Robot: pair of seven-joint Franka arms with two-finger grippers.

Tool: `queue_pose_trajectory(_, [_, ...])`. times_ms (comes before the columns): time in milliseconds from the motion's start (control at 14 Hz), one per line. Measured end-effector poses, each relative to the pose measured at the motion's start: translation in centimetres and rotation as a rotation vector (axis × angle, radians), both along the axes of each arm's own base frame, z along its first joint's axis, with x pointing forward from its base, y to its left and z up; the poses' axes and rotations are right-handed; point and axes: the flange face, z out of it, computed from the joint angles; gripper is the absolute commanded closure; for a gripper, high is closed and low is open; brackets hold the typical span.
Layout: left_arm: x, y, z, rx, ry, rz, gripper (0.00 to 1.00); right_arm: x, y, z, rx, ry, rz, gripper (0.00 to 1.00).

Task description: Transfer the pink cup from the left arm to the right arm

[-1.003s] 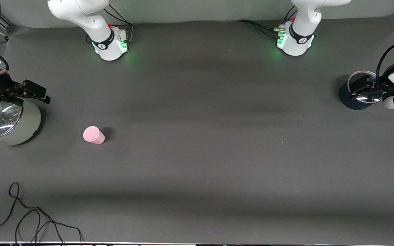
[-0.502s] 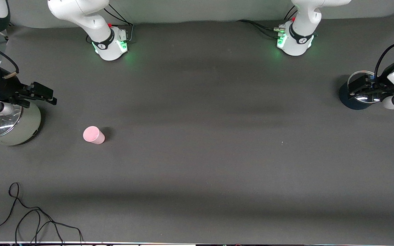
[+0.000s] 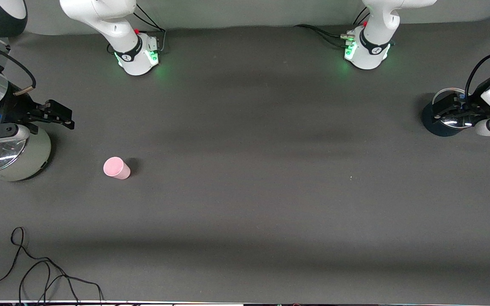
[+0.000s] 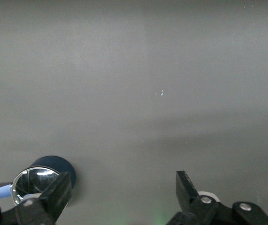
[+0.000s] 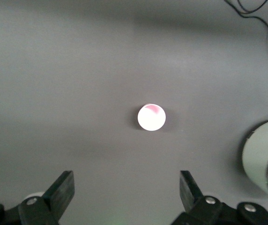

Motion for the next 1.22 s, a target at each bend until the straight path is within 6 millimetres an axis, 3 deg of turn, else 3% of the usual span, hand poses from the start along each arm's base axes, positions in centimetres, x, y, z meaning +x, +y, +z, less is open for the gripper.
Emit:
queue_pose_trajectory(215, [0.0, 0.0, 0.0, 0.000, 0.001, 0.000, 0.01, 0.0, 0.5, 0.2, -0.008, -0.008, 0.006, 0.00])
queue_pose_trajectory(717, [0.0, 0.1, -0.2, 0.000, 0.004, 0.002, 0.01, 0.2, -3.8, 3.5, 0.049, -0.039, -0.082, 0.00])
queue_pose_trajectory(1218, [-0.1, 0.0, -0.3, 0.000, 0.006, 0.001, 0.01, -0.1, -3.3, 3.4, 0.051, -0.012, -0.074, 0.00])
